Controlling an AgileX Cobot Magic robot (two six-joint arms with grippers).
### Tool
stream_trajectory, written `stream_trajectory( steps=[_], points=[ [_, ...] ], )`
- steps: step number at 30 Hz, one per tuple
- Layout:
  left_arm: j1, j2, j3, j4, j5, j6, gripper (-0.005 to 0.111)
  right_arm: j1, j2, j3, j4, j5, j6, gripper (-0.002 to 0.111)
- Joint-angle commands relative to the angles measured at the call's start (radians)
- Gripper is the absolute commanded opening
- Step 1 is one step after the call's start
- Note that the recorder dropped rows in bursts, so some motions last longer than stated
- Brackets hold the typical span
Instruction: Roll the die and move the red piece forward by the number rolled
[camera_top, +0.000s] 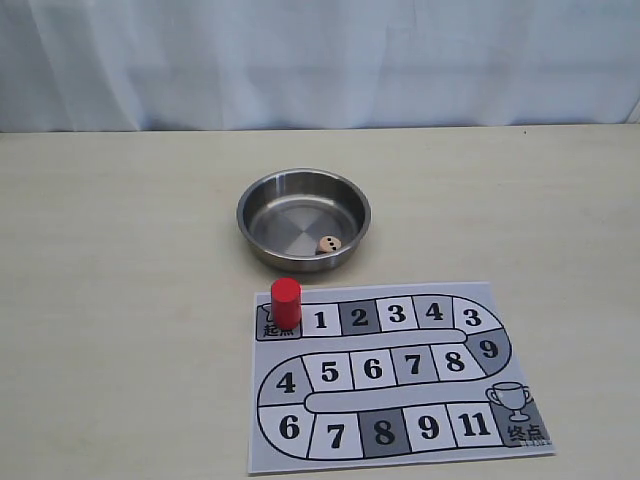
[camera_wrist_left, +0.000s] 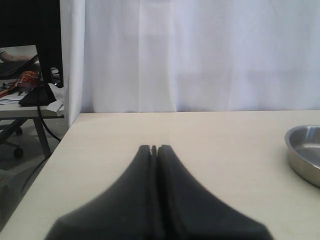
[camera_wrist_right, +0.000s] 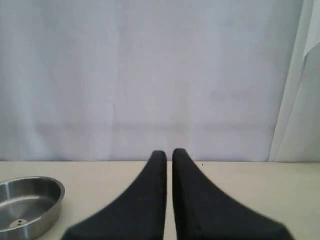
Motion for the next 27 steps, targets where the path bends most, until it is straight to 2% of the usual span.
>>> stream_trajectory(
  steps=[1, 7, 14, 20, 23, 27],
  points=[
    [0.0, -0.001, -0.005, 0.0, -0.015, 0.0, 0.0, -0.004, -0.004, -0.137, 0.055, 0.14, 0.003, 0.004],
    [0.0, -0.001, -0.005, 0.0, -0.015, 0.0, 0.0, -0.004, 0.017, -0.452, 0.067, 0.487, 0.006, 0.004],
    [0.0, -0.001, -0.005, 0.0, -0.015, 0.0, 0.0, -0.002, 0.325, -0.678, 0.067, 0.593, -0.01, 0.004],
    [0.0, -0.001, -0.005, 0.0, -0.015, 0.0, 0.0, 0.07, 0.6, -0.79, 0.308, 0.689, -0.363, 0.035],
    [0.0, -0.001, -0.005, 0.0, -0.015, 0.0, 0.0, 0.13, 0.728, -0.827, 0.322, 0.706, -0.394, 0.049],
    [0.0, -0.001, -0.005, 0.0, -0.015, 0.0, 0.0, 0.203, 0.886, -0.868, 0.322, 0.702, -0.394, 0.053]
  ],
)
